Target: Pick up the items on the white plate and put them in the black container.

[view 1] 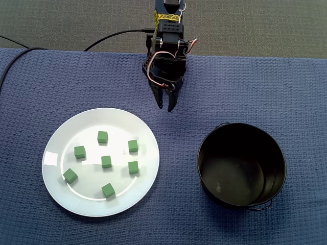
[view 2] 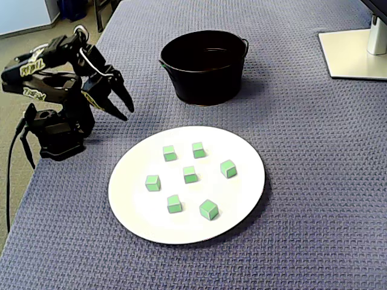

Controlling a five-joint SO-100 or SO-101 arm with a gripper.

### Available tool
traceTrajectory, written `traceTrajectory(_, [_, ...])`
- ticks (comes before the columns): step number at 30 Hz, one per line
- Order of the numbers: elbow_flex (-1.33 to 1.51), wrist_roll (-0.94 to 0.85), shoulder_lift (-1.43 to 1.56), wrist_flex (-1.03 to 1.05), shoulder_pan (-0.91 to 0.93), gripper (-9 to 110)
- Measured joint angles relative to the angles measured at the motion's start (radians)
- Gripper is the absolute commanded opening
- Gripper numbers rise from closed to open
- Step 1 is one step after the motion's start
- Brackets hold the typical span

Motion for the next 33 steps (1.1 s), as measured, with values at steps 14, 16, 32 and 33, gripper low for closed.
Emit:
traceTrajectory(14, [-0.499, 0.436, -0.747, -0.101, 0.279, 20])
traceTrajectory(16, [-0.535, 0.451, -0.827, -0.101, 0.287, 20])
traceTrajectory(32, [-0.644, 0.463, -1.166, -0.221, 0.308, 22])
traceTrajectory(33, [-0.644, 0.463, -1.173, -0.229, 0.307, 22])
